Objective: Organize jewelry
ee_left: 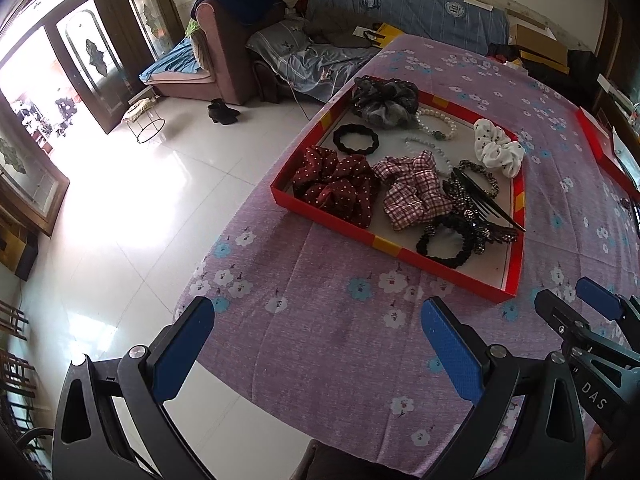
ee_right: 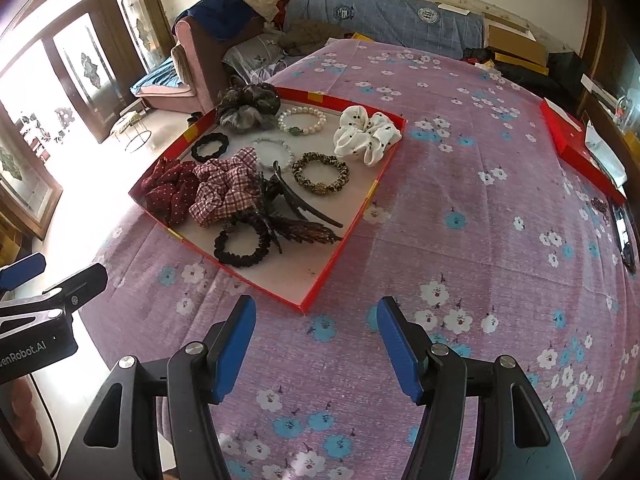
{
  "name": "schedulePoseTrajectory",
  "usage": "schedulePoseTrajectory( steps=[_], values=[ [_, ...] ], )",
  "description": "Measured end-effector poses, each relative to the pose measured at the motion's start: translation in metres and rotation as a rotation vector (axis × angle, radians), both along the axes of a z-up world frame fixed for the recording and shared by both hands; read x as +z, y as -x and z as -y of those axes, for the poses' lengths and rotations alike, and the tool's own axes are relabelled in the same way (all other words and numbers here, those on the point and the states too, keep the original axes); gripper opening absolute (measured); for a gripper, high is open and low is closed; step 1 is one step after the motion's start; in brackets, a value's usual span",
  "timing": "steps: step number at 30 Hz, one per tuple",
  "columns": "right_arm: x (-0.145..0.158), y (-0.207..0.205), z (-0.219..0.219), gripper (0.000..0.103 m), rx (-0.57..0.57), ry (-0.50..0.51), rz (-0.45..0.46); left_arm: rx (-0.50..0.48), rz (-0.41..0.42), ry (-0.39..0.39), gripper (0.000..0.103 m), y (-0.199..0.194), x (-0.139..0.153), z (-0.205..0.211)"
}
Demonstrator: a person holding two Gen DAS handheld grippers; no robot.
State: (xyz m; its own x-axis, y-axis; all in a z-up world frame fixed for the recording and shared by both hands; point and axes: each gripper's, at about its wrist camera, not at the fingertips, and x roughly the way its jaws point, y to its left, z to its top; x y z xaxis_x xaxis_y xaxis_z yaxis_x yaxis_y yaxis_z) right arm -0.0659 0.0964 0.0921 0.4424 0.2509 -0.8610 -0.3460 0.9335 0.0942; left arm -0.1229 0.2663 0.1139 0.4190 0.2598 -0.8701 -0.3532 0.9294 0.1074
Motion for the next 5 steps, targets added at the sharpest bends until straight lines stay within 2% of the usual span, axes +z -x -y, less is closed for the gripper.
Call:
schedulePoseTrajectory(
  steps=[5],
  values=[
    [-0.0030,0.0020,-0.0028,0.068,-0.003,0.001,-0.012,-0.003,-0.004,-0.009,0.103,0.0006,-0.0010,-0.0021]
  ],
)
